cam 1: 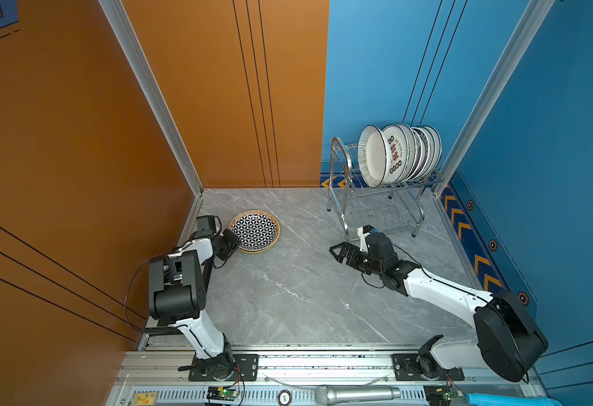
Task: Unload the plates from the dish rack
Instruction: Place the plate on the plate.
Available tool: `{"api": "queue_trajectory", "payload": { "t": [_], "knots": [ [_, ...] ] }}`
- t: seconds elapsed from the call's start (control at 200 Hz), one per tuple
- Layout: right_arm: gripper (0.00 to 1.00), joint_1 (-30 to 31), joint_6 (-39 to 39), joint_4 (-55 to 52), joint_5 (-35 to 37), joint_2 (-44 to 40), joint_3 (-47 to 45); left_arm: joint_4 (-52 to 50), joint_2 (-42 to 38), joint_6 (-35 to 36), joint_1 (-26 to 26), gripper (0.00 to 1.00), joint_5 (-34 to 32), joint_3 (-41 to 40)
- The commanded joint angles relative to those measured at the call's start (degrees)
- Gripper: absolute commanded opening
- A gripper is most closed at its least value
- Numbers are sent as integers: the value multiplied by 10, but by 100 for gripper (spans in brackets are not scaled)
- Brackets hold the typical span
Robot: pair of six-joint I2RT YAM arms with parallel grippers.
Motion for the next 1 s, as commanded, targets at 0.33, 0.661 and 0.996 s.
{"api": "queue_trajectory", "payload": {
  "t": [0.33,0.661,0.996],
  "knots": [
    [100,-2,-23,-41,-4,-17,17,-28,-8,32,4,46,1,18],
    [100,-5,-53,-108,24,-37,39,-65,-72,42,24,57,-11,-15],
    [100,-24,-105,-208,73,-88,73,-83,-194,32,39,77,-41,-78]
  ]
}}
